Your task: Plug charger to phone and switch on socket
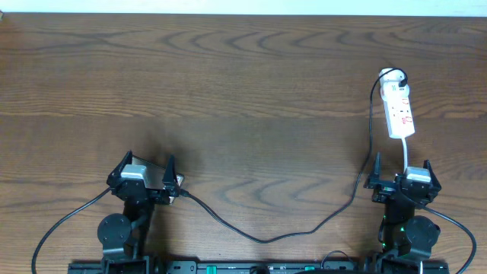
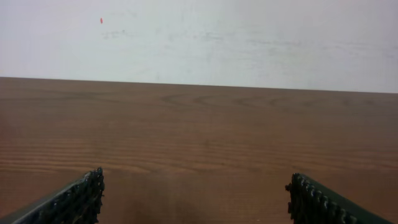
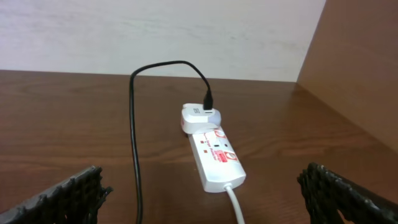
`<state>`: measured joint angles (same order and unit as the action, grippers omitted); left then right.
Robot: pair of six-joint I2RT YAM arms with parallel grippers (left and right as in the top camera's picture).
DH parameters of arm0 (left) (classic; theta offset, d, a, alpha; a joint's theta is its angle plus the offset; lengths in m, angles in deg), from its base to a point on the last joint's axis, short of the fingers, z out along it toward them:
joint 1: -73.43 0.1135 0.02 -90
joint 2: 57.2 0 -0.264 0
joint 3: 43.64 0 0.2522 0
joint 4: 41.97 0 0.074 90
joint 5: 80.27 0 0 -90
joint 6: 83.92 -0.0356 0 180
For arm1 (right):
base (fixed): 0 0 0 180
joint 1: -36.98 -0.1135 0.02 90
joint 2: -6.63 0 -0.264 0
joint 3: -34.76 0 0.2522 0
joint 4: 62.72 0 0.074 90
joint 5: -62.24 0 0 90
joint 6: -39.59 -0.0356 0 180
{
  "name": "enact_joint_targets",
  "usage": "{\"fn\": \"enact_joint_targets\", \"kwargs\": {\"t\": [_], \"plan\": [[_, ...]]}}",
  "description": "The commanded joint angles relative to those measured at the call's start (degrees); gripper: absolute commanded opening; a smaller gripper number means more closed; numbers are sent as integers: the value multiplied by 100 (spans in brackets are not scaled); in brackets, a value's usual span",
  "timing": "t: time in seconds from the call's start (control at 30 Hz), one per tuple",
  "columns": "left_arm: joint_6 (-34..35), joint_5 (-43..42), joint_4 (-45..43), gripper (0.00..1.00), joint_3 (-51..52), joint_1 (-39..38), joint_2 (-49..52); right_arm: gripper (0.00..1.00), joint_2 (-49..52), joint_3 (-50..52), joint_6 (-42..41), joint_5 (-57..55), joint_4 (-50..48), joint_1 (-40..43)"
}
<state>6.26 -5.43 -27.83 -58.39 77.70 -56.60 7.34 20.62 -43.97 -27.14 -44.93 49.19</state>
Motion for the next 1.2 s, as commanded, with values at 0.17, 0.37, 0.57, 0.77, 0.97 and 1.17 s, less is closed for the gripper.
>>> {"fn": "enact_joint_targets", "kwargs": {"t": [0.17, 0.37, 0.57, 0.77, 0.97, 1.17], "plan": [[9, -219, 232, 93, 72, -22, -37, 99, -44, 11, -39, 35, 22, -802], [9, -219, 232, 93, 72, -22, -37, 99, -44, 11, -39, 35, 24, -1080], [9, -219, 232, 93, 72, -22, -37, 99, -42, 9, -39, 35, 24, -1075], [9, -219, 232, 93, 72, -22, -37, 99, -42, 9, -39, 35, 24, -1075], [9, -219, 232, 93, 72, -22, -37, 99, -42, 9, -39, 35, 24, -1075], [9, -219, 234, 93, 72, -22, -37, 99, -42, 9, -39, 35, 24, -1075]]}}
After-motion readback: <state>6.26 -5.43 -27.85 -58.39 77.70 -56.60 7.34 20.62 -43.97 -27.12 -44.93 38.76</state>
